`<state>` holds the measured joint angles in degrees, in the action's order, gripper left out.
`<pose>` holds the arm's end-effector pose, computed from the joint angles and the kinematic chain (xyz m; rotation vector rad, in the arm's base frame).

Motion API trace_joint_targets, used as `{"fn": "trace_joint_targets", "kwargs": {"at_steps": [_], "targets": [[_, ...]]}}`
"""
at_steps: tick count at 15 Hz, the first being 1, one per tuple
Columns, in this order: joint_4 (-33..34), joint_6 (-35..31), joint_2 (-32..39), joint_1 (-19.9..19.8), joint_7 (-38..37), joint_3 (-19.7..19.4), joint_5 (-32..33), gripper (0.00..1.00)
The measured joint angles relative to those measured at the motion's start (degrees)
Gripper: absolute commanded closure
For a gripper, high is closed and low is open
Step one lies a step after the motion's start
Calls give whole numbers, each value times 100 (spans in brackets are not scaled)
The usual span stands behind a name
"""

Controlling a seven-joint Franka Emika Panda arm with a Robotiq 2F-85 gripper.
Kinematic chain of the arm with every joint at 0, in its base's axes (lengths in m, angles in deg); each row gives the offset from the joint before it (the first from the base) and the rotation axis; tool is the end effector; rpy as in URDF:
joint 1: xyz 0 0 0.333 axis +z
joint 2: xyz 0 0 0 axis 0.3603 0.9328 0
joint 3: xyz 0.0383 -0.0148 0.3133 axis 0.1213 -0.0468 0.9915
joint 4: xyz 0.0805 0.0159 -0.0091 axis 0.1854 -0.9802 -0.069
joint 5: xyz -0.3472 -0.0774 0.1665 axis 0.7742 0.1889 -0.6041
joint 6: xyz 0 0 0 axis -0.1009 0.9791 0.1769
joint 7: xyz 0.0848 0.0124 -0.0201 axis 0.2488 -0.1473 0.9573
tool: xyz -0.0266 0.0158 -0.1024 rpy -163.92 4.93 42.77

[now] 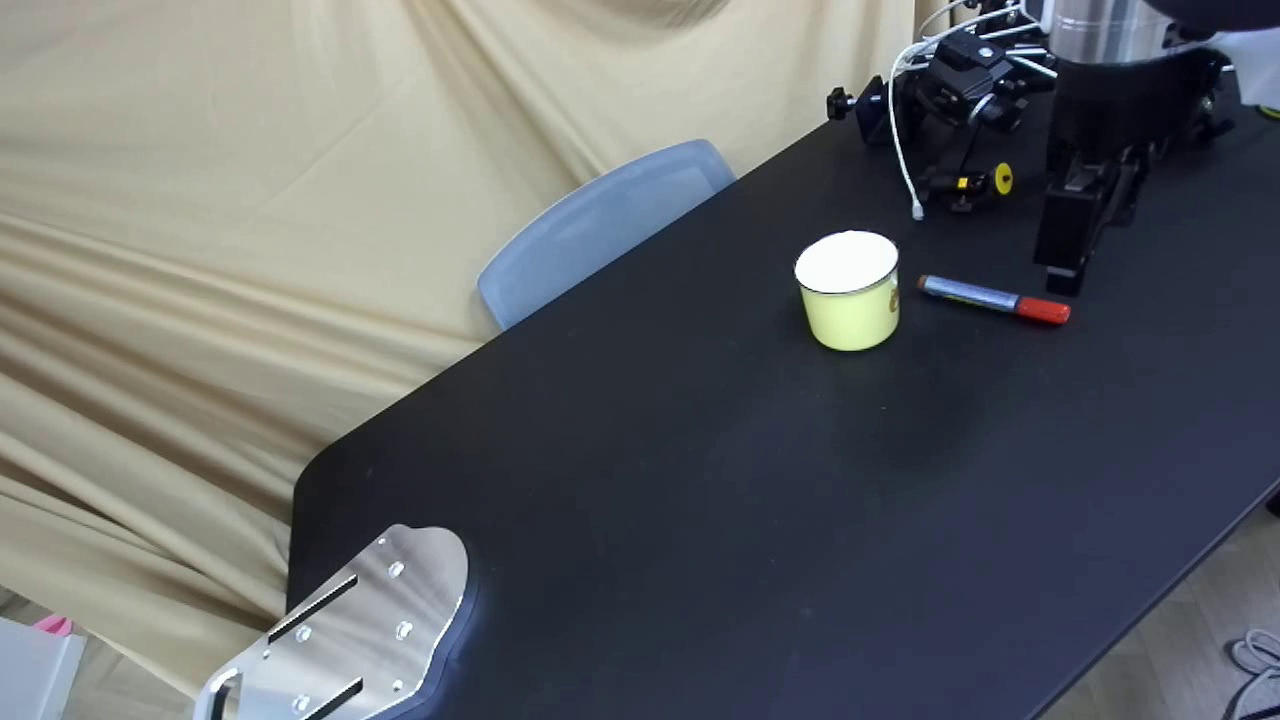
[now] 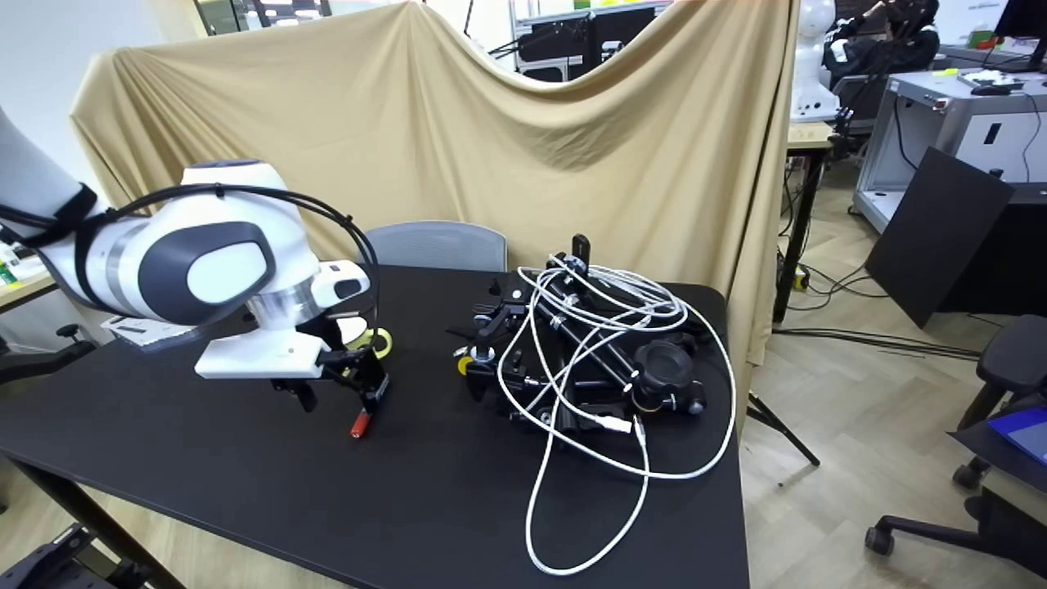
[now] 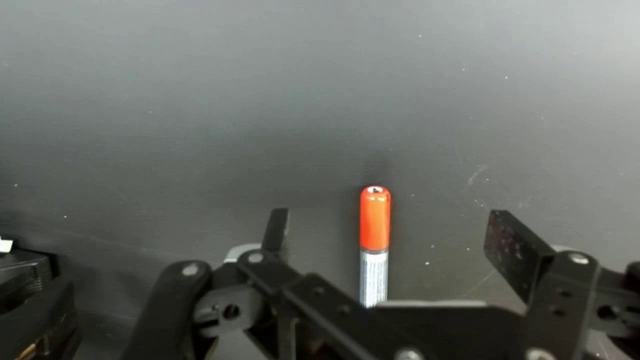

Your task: Put the marker in the cup

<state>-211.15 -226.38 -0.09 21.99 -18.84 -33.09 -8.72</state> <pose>0.4250 -0.0021 0.2003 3.1132 0.4147 0.0374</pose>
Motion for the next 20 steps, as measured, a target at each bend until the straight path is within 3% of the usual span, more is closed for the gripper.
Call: {"fn": "trace_joint_targets", "kwargs": {"at_steps": [5, 6, 7, 17, 18, 20], "targets": [[148, -198, 464, -29, -9, 3, 42, 0], [181, -246, 535, -36, -14, 3, 74, 7], [224, -286, 610, -42, -15, 4, 103, 26], [621, -489, 1261, -51, -32, -13, 433, 95], [647, -489, 1264, -51, -32, -1, 437, 99], [688, -506, 1267, -51, -32, 0, 446, 95]]}}
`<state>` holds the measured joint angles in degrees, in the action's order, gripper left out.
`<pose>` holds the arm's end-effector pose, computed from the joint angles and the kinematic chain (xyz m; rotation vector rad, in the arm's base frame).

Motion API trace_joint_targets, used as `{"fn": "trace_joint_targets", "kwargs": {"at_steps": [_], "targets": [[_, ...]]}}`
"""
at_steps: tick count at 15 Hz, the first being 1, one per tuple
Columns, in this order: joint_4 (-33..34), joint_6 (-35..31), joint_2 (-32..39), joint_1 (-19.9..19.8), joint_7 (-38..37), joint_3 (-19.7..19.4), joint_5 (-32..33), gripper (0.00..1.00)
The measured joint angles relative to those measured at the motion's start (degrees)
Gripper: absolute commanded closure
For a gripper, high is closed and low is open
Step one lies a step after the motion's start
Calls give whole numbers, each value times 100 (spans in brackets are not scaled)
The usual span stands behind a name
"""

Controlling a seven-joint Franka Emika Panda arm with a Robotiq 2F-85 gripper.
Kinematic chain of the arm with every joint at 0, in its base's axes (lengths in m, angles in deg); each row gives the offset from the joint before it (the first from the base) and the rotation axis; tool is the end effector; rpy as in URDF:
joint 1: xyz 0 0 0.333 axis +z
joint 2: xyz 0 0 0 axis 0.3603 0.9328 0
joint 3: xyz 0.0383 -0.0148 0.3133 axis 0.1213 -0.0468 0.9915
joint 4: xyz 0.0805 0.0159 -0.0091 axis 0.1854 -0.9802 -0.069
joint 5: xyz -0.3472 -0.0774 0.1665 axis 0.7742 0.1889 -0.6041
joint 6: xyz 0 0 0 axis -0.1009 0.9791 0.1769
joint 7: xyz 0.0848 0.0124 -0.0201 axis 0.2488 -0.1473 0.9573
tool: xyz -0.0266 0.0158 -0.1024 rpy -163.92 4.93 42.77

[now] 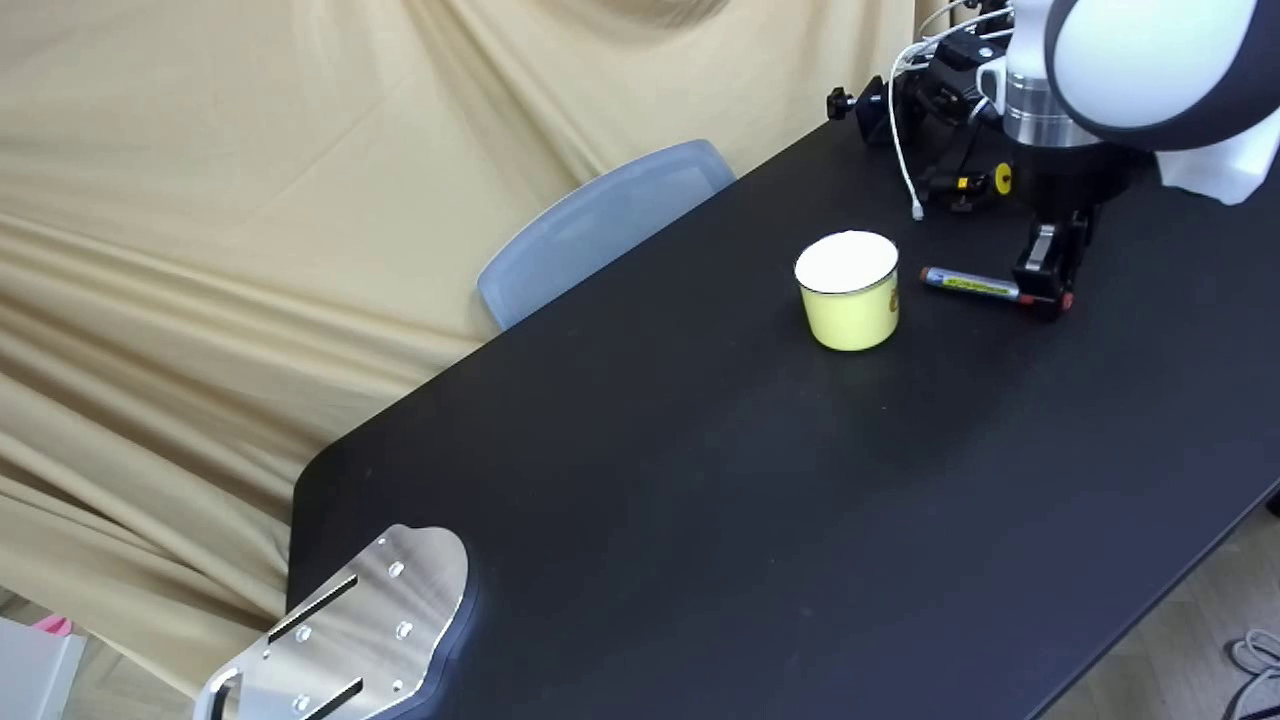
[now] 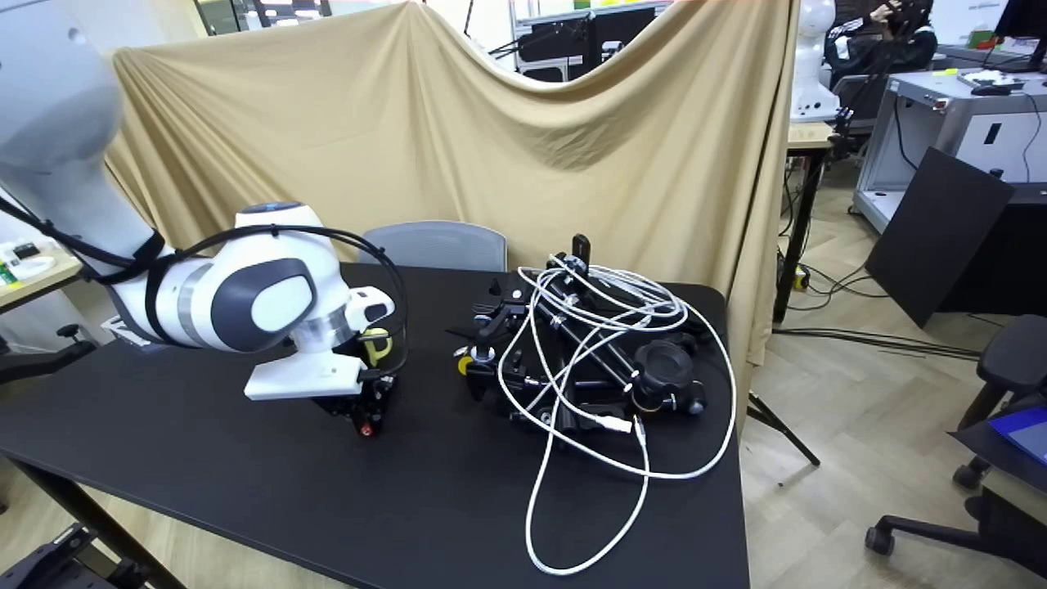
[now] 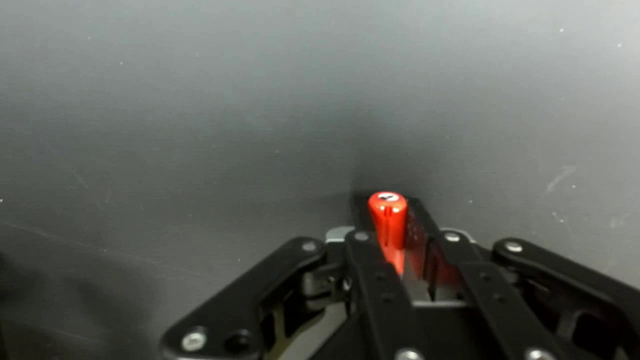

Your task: Put the marker in the cup

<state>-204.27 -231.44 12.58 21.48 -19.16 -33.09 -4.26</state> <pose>0.4525 -0.0022 0.1452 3.0769 0.5065 0.0117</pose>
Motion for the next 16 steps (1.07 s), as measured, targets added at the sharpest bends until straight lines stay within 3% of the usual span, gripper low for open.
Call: {"fn": "trace_joint_targets", "kwargs": {"at_steps": [8, 12, 16], "targets": [[41, 92, -549, 121, -108, -117, 576, 95], [68, 1119, -1274, 237, -358, -140, 883, 95], [426, 2866, -1821, 255, -371, 110, 720, 95]]}}
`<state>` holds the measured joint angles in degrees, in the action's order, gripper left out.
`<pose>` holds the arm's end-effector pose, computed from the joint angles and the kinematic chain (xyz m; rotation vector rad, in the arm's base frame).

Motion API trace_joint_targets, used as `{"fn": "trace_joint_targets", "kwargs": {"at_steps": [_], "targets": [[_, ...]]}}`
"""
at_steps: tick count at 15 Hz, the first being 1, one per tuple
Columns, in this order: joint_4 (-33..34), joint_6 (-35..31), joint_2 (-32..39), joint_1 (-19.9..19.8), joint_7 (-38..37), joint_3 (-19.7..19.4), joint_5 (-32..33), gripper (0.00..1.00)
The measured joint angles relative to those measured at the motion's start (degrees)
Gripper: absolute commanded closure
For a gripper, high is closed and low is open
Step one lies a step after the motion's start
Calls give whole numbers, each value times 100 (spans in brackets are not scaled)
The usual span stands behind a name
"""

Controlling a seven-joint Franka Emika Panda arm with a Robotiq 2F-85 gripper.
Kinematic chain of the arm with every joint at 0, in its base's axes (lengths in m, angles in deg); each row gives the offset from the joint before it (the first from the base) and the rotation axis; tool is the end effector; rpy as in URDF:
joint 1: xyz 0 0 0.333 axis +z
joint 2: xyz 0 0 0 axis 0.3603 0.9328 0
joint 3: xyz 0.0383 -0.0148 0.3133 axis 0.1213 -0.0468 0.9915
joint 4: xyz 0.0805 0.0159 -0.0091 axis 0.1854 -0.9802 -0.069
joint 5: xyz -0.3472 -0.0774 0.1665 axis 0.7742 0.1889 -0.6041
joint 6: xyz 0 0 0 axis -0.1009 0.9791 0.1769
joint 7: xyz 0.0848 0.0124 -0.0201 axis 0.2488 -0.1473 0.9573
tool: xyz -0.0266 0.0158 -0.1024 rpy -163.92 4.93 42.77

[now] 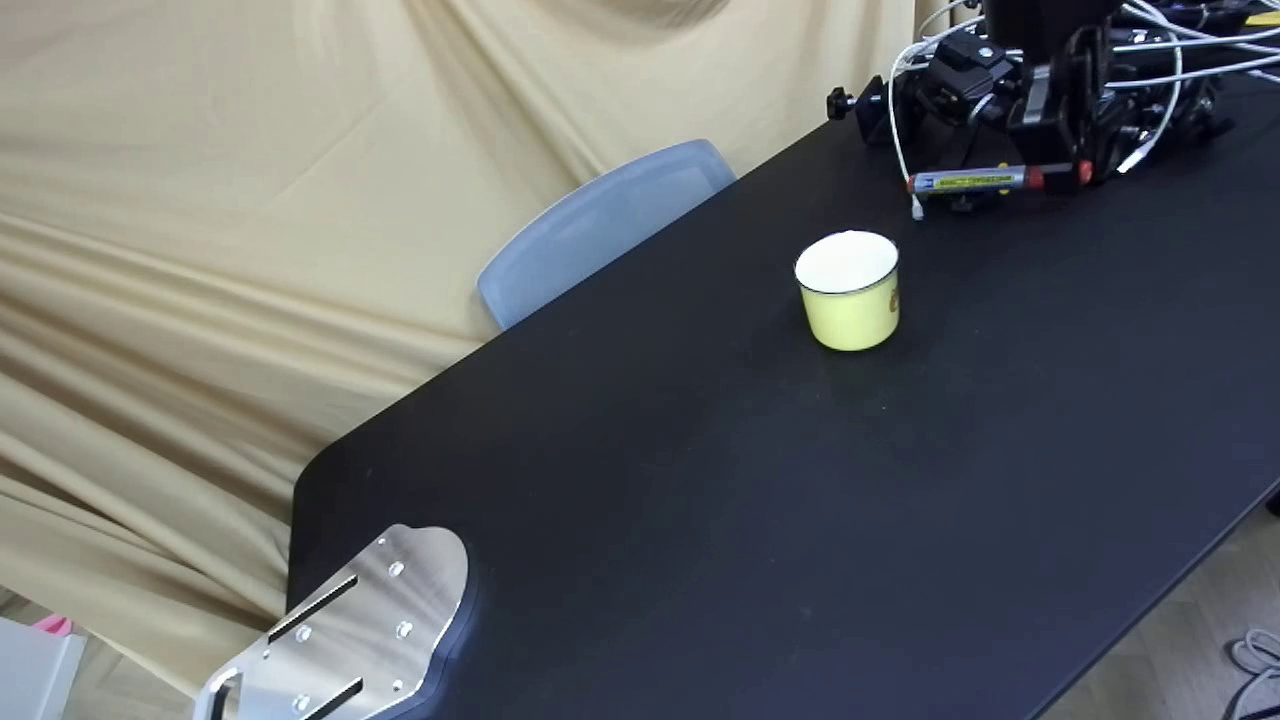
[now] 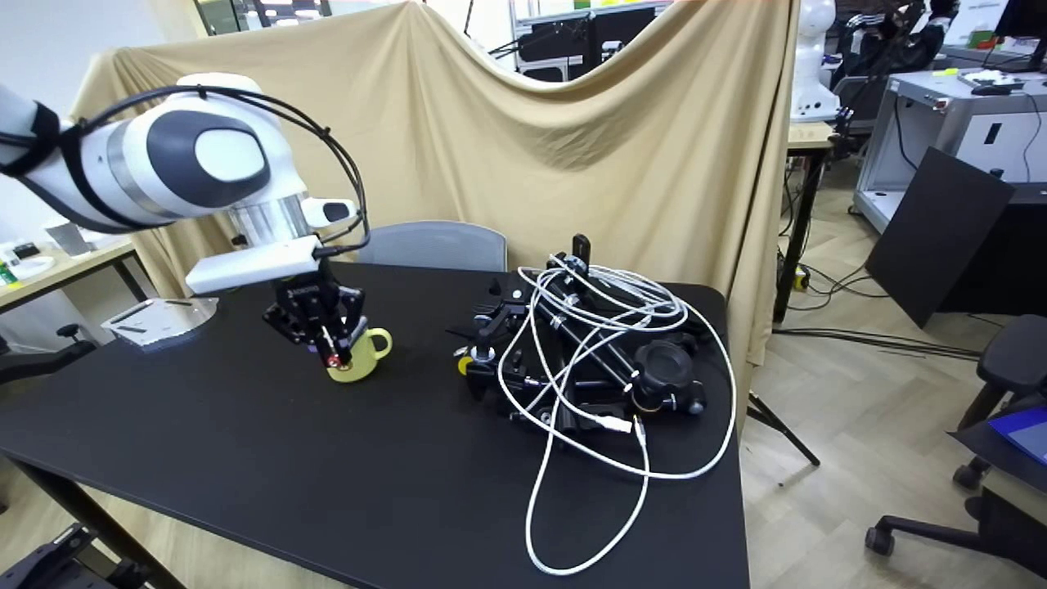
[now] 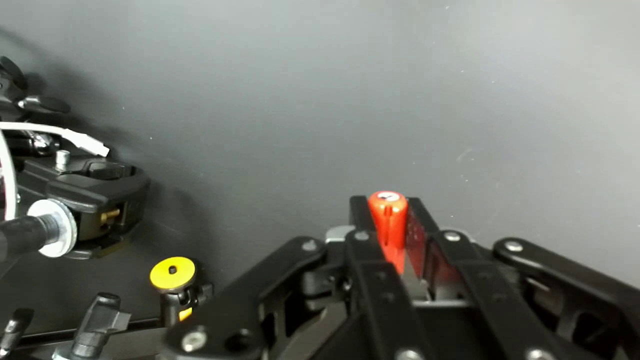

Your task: Put the marker in the cup

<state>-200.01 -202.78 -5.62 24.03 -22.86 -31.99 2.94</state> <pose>0.4674 0.0228 0.2753 2.9616 0.6130 -0.1610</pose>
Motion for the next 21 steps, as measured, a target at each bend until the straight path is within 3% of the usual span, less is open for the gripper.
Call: {"fn": "trace_joint_targets", "kwargs": {"at_steps": [4, 7, 21], "targets": [[673, 1501, -37, 67, 30, 257, -244, 95], [1172, 2156, 187, 149, 30, 406, -298, 95], [2961, 3396, 1937, 217, 21, 535, -648, 95]]}}
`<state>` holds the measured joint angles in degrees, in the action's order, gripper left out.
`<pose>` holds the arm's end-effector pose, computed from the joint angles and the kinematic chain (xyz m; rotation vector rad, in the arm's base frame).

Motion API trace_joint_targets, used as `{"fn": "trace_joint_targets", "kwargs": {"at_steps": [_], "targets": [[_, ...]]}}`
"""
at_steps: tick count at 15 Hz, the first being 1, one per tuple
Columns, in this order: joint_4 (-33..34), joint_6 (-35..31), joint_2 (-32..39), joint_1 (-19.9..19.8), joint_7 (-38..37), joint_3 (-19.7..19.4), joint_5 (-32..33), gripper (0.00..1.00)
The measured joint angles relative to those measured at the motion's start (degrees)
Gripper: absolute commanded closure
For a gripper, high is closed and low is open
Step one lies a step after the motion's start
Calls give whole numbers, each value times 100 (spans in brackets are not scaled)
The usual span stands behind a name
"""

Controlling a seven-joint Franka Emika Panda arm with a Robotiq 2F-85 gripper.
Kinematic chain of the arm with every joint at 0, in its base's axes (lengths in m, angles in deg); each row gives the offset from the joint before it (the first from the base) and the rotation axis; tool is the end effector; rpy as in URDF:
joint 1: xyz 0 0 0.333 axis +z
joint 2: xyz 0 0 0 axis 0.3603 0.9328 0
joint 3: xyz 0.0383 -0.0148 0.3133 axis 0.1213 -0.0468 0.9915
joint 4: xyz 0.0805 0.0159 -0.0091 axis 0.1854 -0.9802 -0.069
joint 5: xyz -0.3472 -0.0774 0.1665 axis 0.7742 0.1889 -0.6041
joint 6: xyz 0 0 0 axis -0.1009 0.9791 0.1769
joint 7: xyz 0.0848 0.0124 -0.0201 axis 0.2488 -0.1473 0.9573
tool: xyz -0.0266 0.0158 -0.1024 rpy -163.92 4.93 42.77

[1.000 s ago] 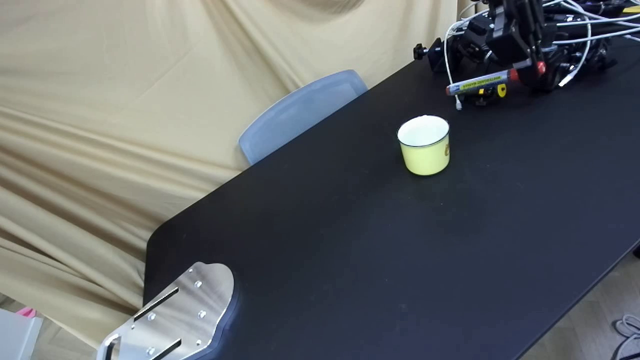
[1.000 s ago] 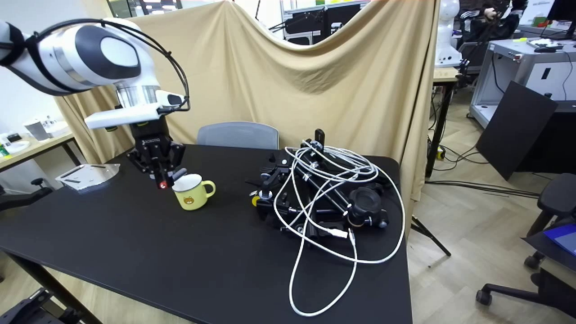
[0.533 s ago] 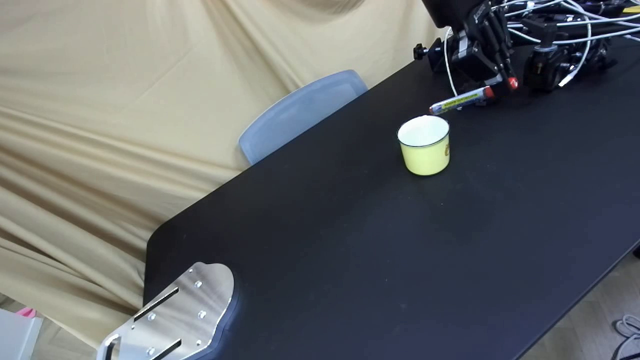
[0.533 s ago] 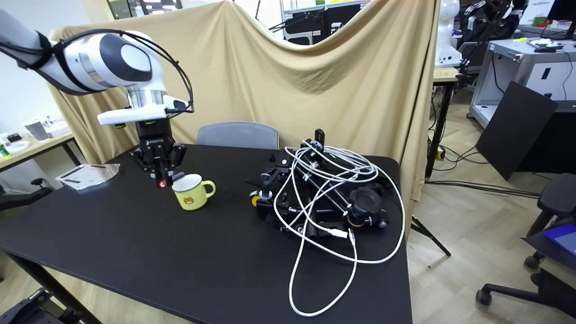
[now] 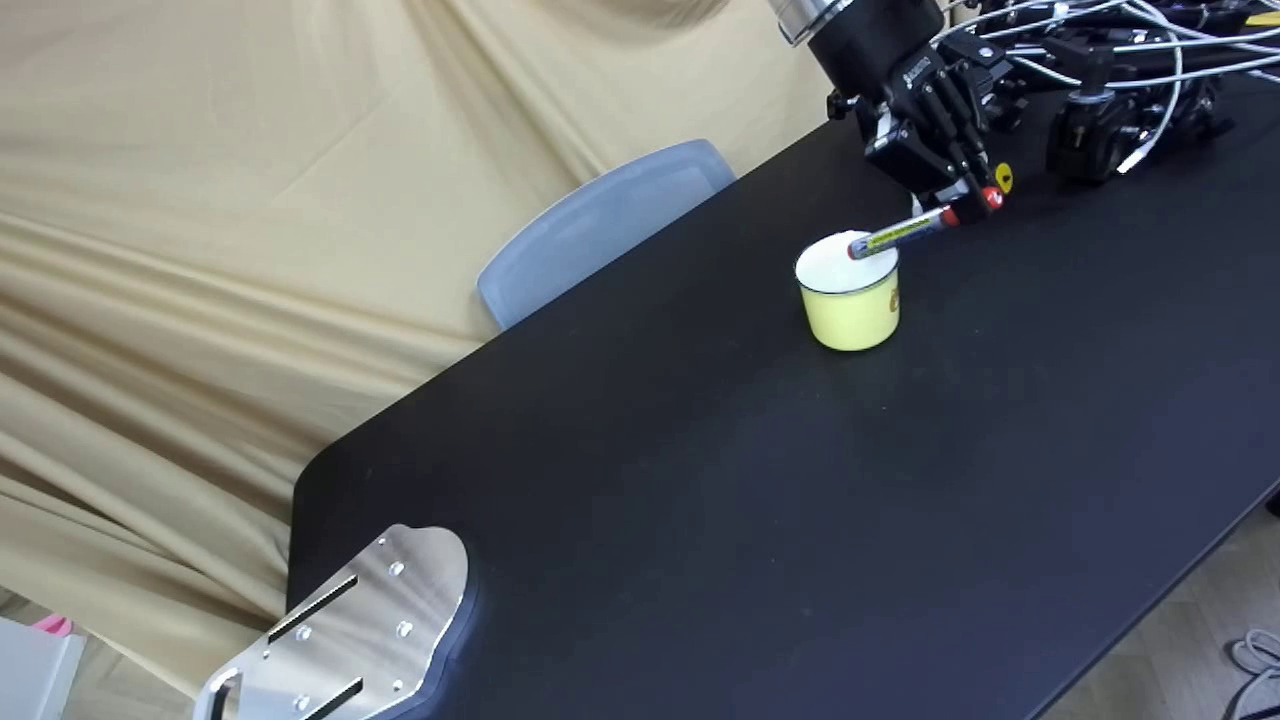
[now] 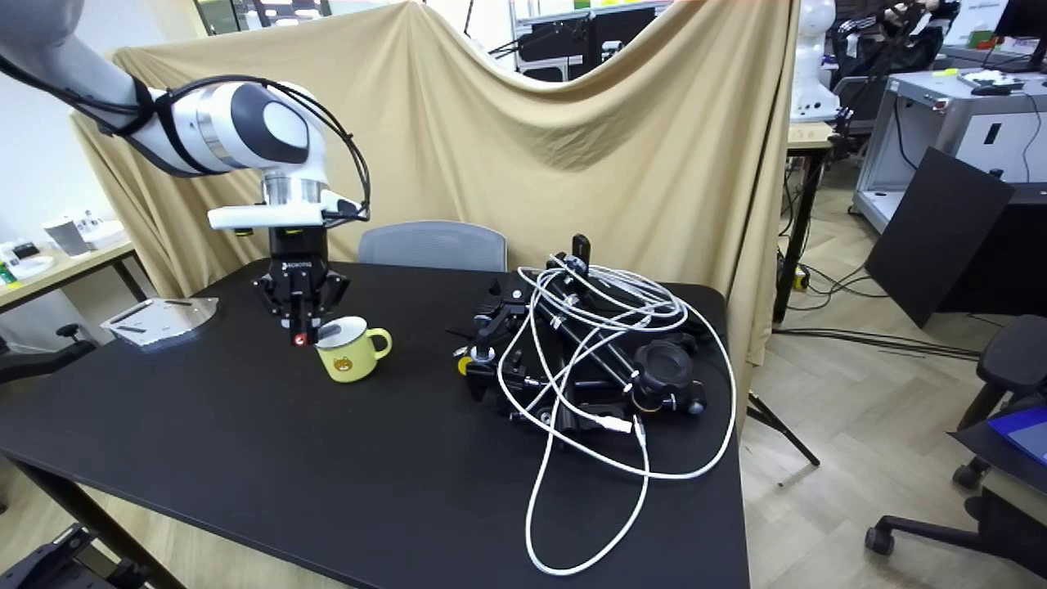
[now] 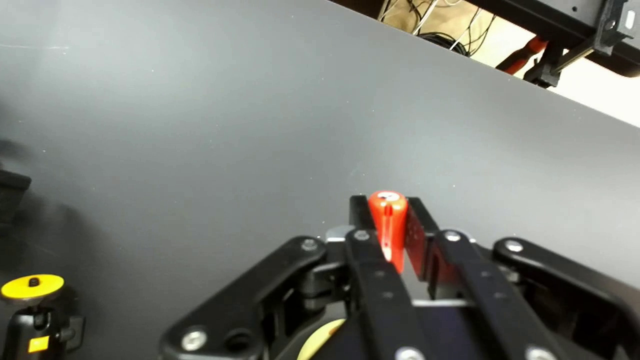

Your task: Put the marker in the cup

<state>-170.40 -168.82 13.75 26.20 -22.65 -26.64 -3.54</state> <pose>0.5468 0.0937 0.2633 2.9452 0.6545 -0.7854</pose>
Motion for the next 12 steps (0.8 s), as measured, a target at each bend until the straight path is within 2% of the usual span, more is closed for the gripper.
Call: {"fn": "trace_joint_targets", "kwargs": {"at_steps": [11, 12], "targets": [[759, 212, 762, 4, -18, 6, -11, 95], [807, 212, 811, 6, -18, 7, -11, 55]]}}
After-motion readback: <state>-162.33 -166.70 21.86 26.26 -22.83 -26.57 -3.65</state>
